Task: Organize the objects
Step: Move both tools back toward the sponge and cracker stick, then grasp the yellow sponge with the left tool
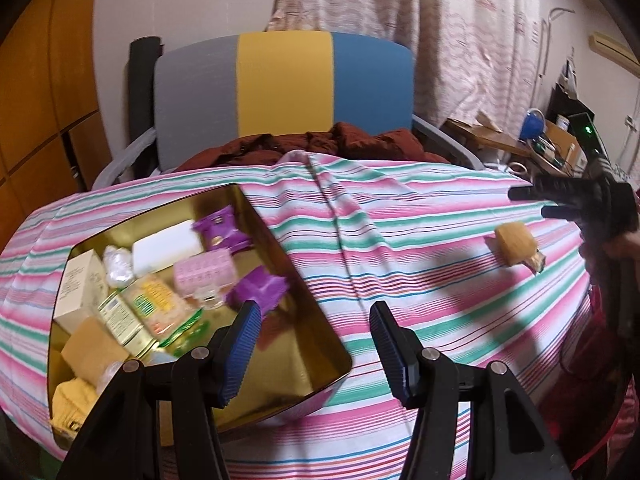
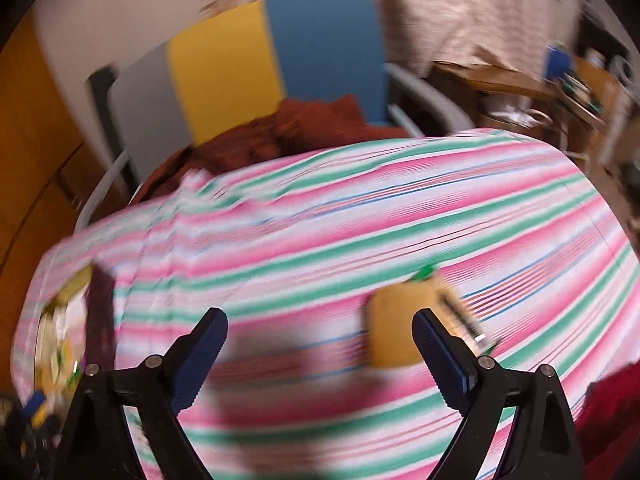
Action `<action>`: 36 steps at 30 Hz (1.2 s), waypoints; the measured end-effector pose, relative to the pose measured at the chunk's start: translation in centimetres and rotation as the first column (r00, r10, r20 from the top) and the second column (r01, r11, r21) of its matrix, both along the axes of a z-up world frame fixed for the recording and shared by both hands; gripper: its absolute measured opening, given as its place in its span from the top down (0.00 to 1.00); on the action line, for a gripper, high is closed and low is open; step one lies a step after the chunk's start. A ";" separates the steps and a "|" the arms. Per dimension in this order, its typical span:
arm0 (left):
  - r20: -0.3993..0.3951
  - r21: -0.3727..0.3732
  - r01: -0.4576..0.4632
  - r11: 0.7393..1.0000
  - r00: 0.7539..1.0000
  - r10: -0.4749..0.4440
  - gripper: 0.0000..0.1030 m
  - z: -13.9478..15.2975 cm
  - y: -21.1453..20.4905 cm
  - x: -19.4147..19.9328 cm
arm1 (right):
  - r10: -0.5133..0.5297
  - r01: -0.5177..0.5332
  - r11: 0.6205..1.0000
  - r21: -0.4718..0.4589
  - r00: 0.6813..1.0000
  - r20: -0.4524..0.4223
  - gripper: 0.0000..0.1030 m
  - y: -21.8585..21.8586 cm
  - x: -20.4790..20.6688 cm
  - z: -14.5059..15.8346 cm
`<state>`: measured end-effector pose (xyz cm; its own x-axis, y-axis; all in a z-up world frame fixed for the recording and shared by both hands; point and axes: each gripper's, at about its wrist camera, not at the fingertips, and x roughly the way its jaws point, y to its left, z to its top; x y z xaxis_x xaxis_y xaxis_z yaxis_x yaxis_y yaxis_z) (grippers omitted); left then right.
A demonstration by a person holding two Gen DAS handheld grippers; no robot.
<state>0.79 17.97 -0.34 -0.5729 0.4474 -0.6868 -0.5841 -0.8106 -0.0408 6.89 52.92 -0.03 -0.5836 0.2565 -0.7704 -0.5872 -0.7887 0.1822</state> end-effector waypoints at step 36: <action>0.274 0.163 0.438 0.884 0.841 -0.467 0.21 -4.0 26.4 -0.9 | -0.506 0.431 0.821 -0.375 0.854 -0.125 0.02 10.1 8.3 -3.7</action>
